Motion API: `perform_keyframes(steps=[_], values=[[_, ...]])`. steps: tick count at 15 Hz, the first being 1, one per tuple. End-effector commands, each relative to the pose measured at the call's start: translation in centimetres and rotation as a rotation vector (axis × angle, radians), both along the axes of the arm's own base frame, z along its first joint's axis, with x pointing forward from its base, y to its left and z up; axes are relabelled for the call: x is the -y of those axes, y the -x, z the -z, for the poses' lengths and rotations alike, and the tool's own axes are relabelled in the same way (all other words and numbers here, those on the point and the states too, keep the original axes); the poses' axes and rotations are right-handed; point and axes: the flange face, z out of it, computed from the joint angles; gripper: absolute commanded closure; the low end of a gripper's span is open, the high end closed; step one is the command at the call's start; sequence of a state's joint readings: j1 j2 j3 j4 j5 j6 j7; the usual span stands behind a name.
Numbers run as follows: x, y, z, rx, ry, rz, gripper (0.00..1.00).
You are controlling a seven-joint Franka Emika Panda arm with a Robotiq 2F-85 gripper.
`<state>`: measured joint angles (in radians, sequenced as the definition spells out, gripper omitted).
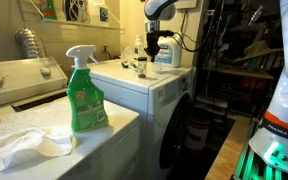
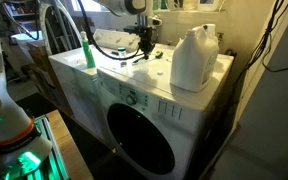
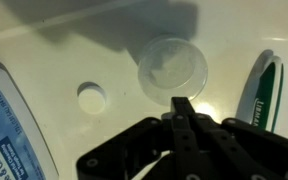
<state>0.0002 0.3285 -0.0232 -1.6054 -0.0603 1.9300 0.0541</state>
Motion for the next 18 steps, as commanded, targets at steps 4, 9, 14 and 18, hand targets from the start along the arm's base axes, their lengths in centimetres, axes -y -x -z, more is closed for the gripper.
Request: perform_keyframes(steps=[4,9,14,18], values=[[0.4,0.1,0.9,0.020,-0.010,-0.019,0.99],[0.5,-0.1,1.4,0.060,-0.017,-0.036,0.99],[0.6,-0.3,2.5,0.088,-0.029,-0.053,0.99],[0.9,-0.2,4.3,0.098,-0.028,-0.063,0.99]])
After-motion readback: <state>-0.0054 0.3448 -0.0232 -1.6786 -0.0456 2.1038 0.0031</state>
